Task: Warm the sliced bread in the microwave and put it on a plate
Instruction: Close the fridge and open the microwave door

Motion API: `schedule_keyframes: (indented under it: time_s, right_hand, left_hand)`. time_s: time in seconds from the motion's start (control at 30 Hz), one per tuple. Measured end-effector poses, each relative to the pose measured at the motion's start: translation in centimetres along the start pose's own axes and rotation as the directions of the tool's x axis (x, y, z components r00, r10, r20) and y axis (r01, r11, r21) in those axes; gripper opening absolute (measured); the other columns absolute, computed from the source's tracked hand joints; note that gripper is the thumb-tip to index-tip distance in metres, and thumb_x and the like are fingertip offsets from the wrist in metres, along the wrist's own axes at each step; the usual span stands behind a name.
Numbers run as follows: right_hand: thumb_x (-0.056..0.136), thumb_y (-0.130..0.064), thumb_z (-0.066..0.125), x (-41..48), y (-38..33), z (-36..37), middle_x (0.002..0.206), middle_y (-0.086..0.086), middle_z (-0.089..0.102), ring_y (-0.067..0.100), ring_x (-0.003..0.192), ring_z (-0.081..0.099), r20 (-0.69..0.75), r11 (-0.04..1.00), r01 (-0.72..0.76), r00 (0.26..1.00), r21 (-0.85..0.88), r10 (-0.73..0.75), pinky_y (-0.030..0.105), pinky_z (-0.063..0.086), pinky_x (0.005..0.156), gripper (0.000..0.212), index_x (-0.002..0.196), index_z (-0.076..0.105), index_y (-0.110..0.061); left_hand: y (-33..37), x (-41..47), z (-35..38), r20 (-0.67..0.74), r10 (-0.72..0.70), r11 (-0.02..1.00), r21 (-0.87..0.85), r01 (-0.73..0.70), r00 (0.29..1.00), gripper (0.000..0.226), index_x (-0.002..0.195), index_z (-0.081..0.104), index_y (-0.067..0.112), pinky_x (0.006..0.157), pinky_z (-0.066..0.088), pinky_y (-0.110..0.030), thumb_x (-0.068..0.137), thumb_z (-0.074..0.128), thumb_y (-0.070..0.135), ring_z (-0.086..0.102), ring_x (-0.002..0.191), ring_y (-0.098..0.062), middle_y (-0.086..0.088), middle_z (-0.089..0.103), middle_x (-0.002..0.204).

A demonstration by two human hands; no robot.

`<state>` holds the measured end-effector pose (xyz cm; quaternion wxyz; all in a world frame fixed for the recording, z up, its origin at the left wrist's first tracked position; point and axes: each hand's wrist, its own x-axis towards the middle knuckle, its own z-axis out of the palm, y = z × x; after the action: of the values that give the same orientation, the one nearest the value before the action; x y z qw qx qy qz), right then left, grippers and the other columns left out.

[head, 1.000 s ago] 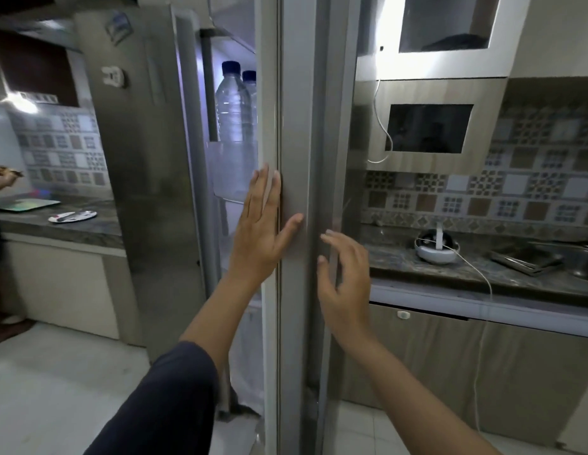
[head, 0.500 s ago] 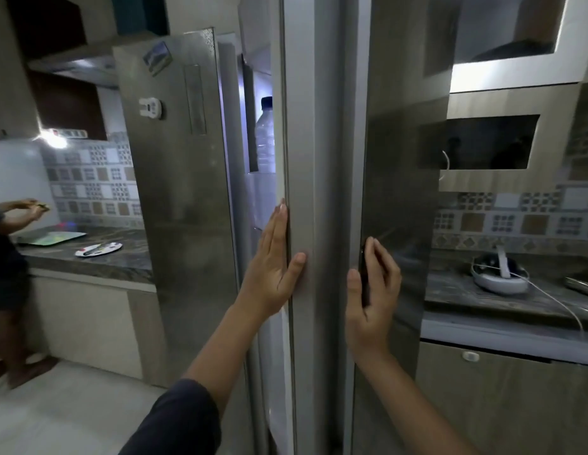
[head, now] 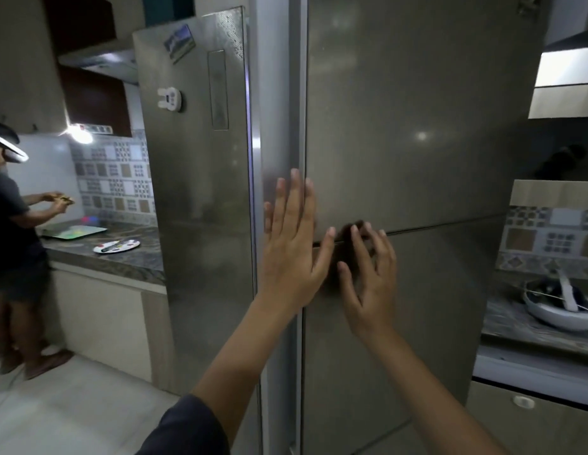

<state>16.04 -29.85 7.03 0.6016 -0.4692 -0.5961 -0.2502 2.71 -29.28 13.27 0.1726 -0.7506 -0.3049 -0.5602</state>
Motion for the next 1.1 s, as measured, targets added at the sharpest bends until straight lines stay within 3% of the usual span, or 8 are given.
schedule_keyframes:
  time_s: [0.13, 0.27, 0.4, 0.53, 0.73, 1.1]
  right_hand:
    - [0.092, -0.033, 0.040, 3.9, 5.2, 0.8, 0.150, 0.010, 0.030, 0.026, 0.141, 0.017, -0.027, 0.995, -0.063, 0.998, -0.082, 0.061, 0.030, 0.013, 0.114, 0.051, 0.140, 0.038, -0.016]
    - [0.091, -0.033, 0.041, 7.1, 9.3, 1.0, 0.151, 0.007, 0.028, 0.024, 0.141, 0.015, -0.003, 0.993, -0.030, 1.000, -0.113, 0.030, 0.037, 0.016, 0.114, 0.053, 0.141, 0.036, -0.017]
    - [0.088, -0.031, 0.044, 9.1, 11.7, 1.8, 0.148, 0.009, 0.035, 0.024, 0.138, 0.020, -0.017, 0.983, 0.062, 0.998, -0.172, -0.066, 0.033, 0.015, 0.113, 0.053, 0.138, 0.040, -0.016]
    - [0.086, -0.032, 0.047, 9.9, 13.0, 3.2, 0.149, 0.004, 0.034, 0.020, 0.139, 0.016, 0.031, 0.969, 0.069, 0.998, -0.237, -0.064, 0.050, 0.019, 0.113, 0.056, 0.140, 0.038, -0.022]
    - [0.085, -0.031, 0.054, 11.1, 14.4, 5.2, 0.152, 0.001, 0.027, 0.020, 0.142, 0.012, 0.071, 0.938, 0.046, 0.997, -0.344, -0.023, 0.052, 0.006, 0.113, 0.059, 0.141, 0.036, -0.025]
    - [0.077, -0.022, 0.063, 13.3, 15.7, 8.5, 0.148, 0.008, 0.034, 0.026, 0.138, 0.025, 0.072, 0.842, -0.027, 0.994, -0.539, 0.078, 0.055, 0.024, 0.107, 0.063, 0.136, 0.042, -0.021]
  left_hand:
    - [-1.4, 0.9, 4.3, 0.026, 0.015, 0.974, 0.226, -0.021, 1.000, 0.064, 0.147, 0.013, 0.008, 0.118, -0.003, -0.042, 0.095, 0.039, 0.034, -0.009, 0.143, -0.015, -0.011, 0.005, 0.157]
    - [-3.5, 2.0, 7.9, -0.040, -0.105, 0.931, 0.348, 0.113, 0.994, 0.064, 0.148, 0.010, 0.014, 0.115, -0.011, -0.045, 0.094, 0.031, 0.041, -0.008, 0.143, -0.017, -0.005, -0.002, 0.155]
    - [-5.0, 3.5, 10.7, -0.078, -0.189, 0.940, 0.274, 0.203, 0.979, 0.066, 0.148, 0.002, 0.014, 0.116, -0.016, -0.034, 0.095, 0.032, 0.039, -0.014, 0.143, -0.016, -0.006, -0.007, 0.156]
    - [-6.6, 4.6, 13.0, -0.072, -0.248, 0.939, 0.228, 0.258, 0.966, 0.069, 0.148, -0.001, 0.014, 0.118, -0.006, -0.040, 0.096, 0.036, 0.039, -0.017, 0.142, -0.015, -0.001, -0.014, 0.154]
    - [-9.7, 6.1, 15.7, 0.020, -0.248, 0.957, 0.162, 0.241, 0.969, 0.071, 0.148, 0.000, 0.017, 0.117, -0.005, -0.039, 0.094, 0.037, 0.043, -0.015, 0.143, -0.017, -0.004, -0.008, 0.158]
    - [-13.8, 9.0, 20.6, 0.246, -0.270, 0.962, 0.104, 0.252, 0.931, 0.071, 0.149, -0.001, 0.017, 0.117, 0.019, -0.043, 0.095, 0.039, 0.041, -0.002, 0.146, -0.023, -0.003, -0.008, 0.158]
